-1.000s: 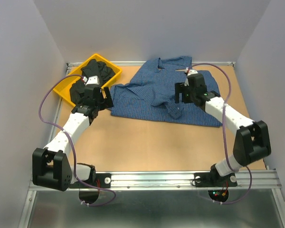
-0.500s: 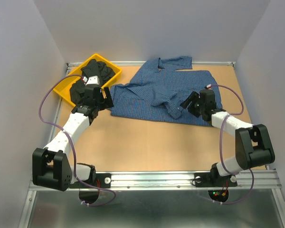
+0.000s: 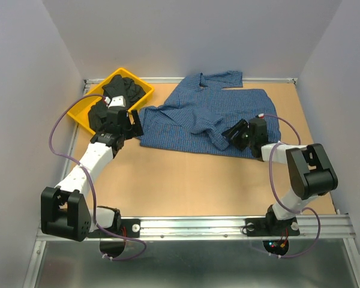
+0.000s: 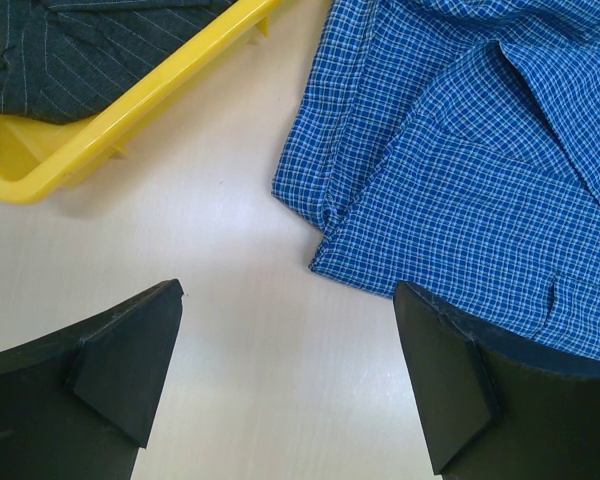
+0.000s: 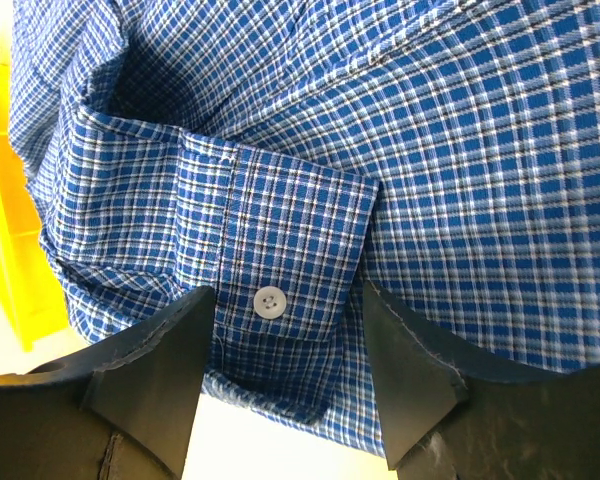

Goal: Fold and stack the long sleeve shirts
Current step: Fold the shirt

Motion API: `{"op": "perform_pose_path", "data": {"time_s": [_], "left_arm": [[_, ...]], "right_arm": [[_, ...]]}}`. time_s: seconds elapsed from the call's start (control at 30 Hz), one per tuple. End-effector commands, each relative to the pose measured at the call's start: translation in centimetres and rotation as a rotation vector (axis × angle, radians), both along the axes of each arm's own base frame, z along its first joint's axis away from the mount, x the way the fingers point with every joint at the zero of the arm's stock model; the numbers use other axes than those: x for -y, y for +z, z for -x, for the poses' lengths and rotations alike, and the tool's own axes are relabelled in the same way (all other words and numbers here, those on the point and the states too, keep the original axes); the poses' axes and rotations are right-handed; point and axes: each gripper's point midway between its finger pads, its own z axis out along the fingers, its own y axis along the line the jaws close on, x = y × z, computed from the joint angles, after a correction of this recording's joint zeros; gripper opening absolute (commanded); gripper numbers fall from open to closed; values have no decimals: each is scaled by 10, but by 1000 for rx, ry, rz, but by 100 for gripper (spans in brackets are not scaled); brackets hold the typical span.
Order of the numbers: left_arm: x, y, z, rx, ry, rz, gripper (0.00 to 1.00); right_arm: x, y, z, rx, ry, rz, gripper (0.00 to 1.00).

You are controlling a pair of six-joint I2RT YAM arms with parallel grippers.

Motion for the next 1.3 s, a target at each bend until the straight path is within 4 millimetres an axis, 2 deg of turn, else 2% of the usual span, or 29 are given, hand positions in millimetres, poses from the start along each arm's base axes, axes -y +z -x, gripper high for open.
{"op": "perform_pose_path", "data": {"time_s": [0.0,0.2,0.37,0.57,0.77,0.93,1.0,1.2,1.23,1.27], "left_arm": [[-3,6,-2,15,5,2,98],[-3,7,-2,19,7,2,98],[-4,7,-1,19,9,0,98],[-3,10,-1,26,8,2,98],[-4,9,-1,23,9,1,98],[-4,8,-1,21,12,-2,98],[-4,7,-1,18,13,-3,99],[-5,7,-2,18,15,-5,98],[-5,7,-2,19,17,-5,99],[-5,7,-2,17,16,-6,98]], "right_arm": [[-1,1,-6,44,-18,-42,66],[-2,-6,-7,47,-30,-62,65],[-1,-3,-12,73,-36,-64,61],[2,-7,-13,77,-50,-51,52],[6,-12,-13,78,-55,-22,36],[10,4,-17,139,-40,29,8],[11,13,-19,166,-33,46,1],[22,28,-21,178,-42,137,1],[26,26,-18,159,-51,159,1],[27,34,-19,172,-47,167,1]]}}
